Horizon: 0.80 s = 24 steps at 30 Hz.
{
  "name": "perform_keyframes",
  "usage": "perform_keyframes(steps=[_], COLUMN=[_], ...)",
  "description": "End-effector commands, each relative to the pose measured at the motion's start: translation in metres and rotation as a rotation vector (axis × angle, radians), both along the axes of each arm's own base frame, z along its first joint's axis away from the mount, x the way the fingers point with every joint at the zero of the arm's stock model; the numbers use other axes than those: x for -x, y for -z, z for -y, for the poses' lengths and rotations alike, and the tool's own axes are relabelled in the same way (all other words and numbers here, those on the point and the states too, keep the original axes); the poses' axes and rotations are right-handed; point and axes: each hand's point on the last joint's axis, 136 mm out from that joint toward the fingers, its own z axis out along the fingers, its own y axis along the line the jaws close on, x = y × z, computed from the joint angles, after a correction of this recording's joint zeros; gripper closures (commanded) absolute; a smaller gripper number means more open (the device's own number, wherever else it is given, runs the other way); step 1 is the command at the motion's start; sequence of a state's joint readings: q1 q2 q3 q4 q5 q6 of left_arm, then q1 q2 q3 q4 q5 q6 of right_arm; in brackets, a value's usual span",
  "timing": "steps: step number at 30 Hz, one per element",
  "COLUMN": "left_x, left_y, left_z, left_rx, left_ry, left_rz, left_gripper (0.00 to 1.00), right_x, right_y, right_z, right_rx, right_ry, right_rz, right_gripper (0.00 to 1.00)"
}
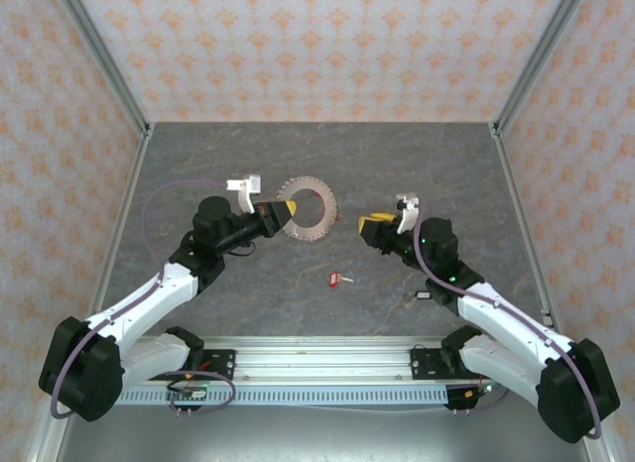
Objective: Put the keys on the keyring
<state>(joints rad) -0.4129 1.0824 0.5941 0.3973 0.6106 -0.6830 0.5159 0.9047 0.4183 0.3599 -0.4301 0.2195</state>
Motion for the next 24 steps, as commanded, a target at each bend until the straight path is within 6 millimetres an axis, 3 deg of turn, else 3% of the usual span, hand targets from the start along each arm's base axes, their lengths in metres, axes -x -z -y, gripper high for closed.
perform_keyframes(steps=[1,6,13,24], left_x=[0.014,0.015,0.009,0.012], left_y=[-0.054,-0.066,-0.071,-0.079], left_z=[0.014,0.024,0.036,0.039], left_rx=[0.026,0.040,0.074,0.069], left_ry=[0.111,0.186,0.260,0.295], left_rz=[0.235,0.287,0.302,0.324], left_gripper=[1.00,1.00,1.00,1.00], right_x=[0.003,0.036,0.065,0.072], right_y=[-0.026,-0.017,0.000,-0.022], right_z=[-0.001,-0.024,-0.038,-0.041], right_rx=[0.126,0.291,0.460,0.464], right_ry=[-0.019,-0.168,-0.251,-0.210], right_rz=[0.266,0.528,0.766,0.920], right_gripper=[0.60,0.64,0.79,0.88])
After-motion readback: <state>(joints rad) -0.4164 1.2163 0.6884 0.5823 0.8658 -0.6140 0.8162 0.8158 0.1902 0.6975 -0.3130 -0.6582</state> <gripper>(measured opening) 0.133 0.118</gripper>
